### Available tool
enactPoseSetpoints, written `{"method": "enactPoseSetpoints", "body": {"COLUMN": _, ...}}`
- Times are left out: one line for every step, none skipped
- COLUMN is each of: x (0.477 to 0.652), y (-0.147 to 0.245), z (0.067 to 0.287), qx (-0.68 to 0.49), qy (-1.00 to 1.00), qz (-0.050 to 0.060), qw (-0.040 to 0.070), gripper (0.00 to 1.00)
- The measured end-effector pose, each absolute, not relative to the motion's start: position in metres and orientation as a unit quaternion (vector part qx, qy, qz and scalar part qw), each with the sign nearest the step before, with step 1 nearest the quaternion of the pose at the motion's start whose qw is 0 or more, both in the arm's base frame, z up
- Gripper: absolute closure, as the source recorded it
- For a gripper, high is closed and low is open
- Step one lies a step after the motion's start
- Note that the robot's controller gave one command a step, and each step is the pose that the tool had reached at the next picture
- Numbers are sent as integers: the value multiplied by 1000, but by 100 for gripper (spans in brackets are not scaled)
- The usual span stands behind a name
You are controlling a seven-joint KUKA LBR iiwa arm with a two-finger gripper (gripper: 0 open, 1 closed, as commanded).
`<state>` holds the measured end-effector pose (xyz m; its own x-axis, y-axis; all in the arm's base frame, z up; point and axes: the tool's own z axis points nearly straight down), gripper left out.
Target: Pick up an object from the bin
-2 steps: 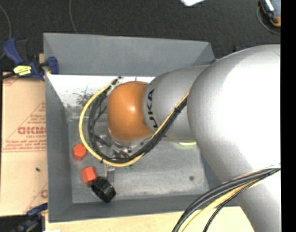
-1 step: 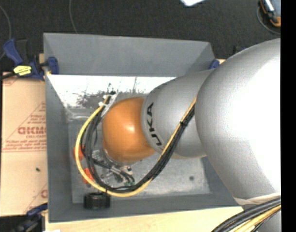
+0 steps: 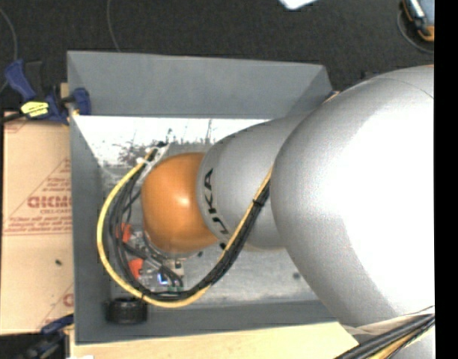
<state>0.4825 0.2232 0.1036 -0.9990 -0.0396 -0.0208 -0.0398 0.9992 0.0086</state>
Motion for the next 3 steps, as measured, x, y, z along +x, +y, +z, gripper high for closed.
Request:
{"method": "enactPoseSetpoints", "body": {"x": 483, "y": 224, "z": 77, "qx": -177, "qy": 984, "qz": 4, "qw": 22, "gripper": 0}}
{"method": "enactPoseSetpoints", "body": {"x": 504, "y": 188, "z": 71, "qx": -123, "qy": 992, "qz": 4, "qw": 13, "gripper": 100}}
{"method": "enactPoseSetpoints", "body": {"x": 504, "y": 188, "z": 71, "qx": -123, "qy": 992, "qz": 4, "qw": 13, "gripper": 100}}
